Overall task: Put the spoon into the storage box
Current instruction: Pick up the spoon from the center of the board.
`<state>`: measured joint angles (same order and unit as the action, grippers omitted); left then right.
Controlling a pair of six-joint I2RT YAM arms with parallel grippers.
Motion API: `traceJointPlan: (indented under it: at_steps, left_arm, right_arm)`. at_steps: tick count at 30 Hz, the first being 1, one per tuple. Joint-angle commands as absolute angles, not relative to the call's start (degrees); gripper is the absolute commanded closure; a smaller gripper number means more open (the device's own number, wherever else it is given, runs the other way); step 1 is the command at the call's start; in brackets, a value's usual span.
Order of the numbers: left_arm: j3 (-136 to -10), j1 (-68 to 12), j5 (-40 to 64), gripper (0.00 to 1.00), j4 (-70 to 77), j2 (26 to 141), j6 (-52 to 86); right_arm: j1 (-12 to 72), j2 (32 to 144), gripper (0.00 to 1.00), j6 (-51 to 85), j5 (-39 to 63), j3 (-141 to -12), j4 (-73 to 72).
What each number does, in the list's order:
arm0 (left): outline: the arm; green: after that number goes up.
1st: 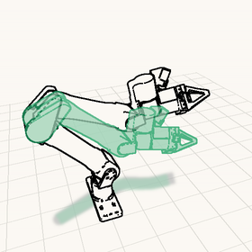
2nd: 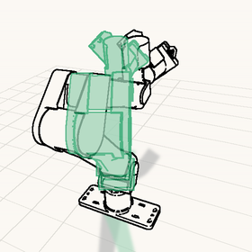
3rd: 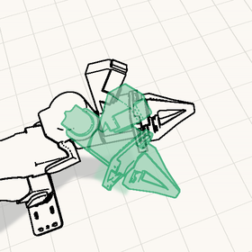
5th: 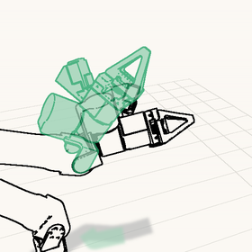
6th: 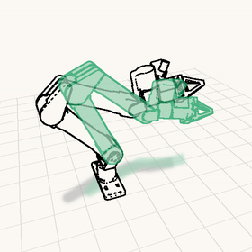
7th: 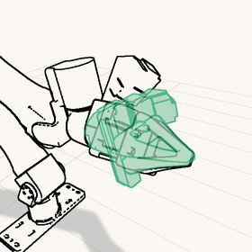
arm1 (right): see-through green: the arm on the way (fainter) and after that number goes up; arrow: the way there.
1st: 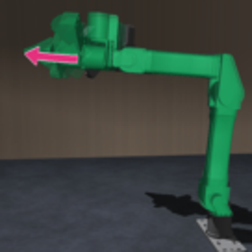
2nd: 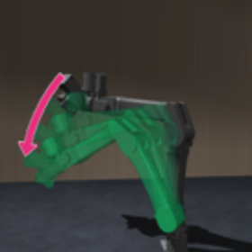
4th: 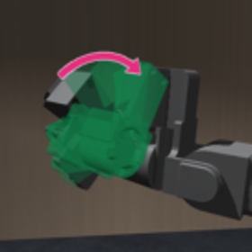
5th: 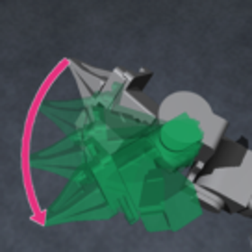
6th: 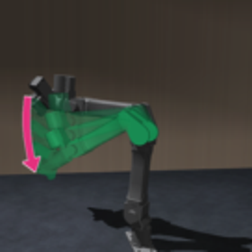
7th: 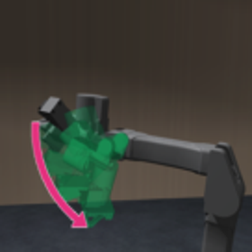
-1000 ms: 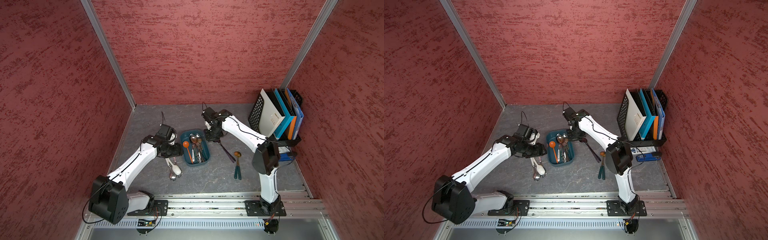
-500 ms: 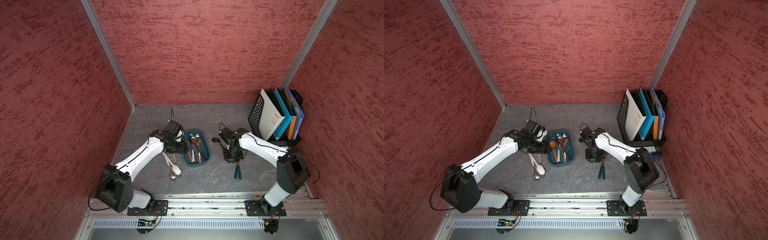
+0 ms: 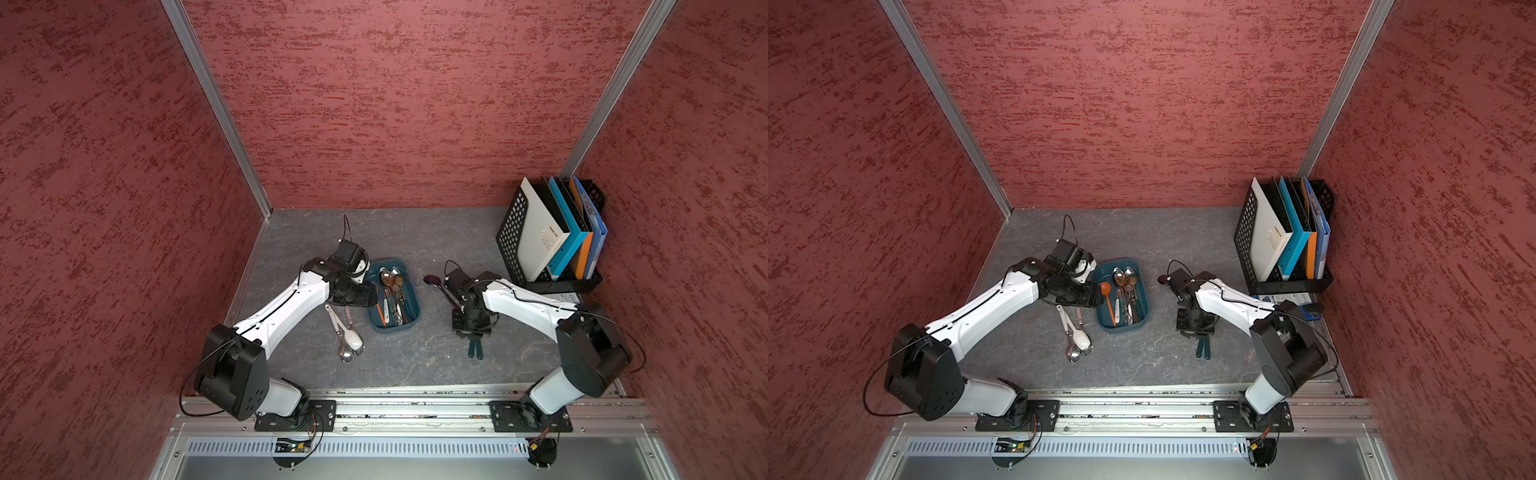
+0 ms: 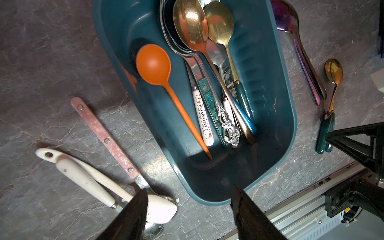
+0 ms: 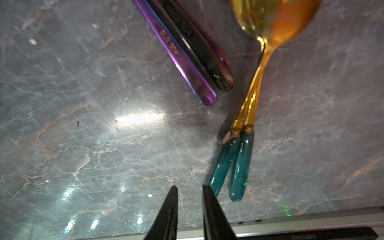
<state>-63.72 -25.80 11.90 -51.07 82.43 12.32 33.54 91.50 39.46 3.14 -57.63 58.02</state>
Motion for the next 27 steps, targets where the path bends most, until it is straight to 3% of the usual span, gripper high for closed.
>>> traceJointPlan:
  at_steps: [1,27]
  left_arm:
    - [-65.8,-26.2,12.4,0.33,-52.0,83.4,11.4]
    - [-68.1,-26.5,12.2,0.33,-53.7,85.8,10.7]
  right_arm:
    - [32.7,91.2,0.75,42.0,2.4,-56.2,55.8]
    - [29.4,86.5,0.76,44.5,0.2,-50.4,53.0]
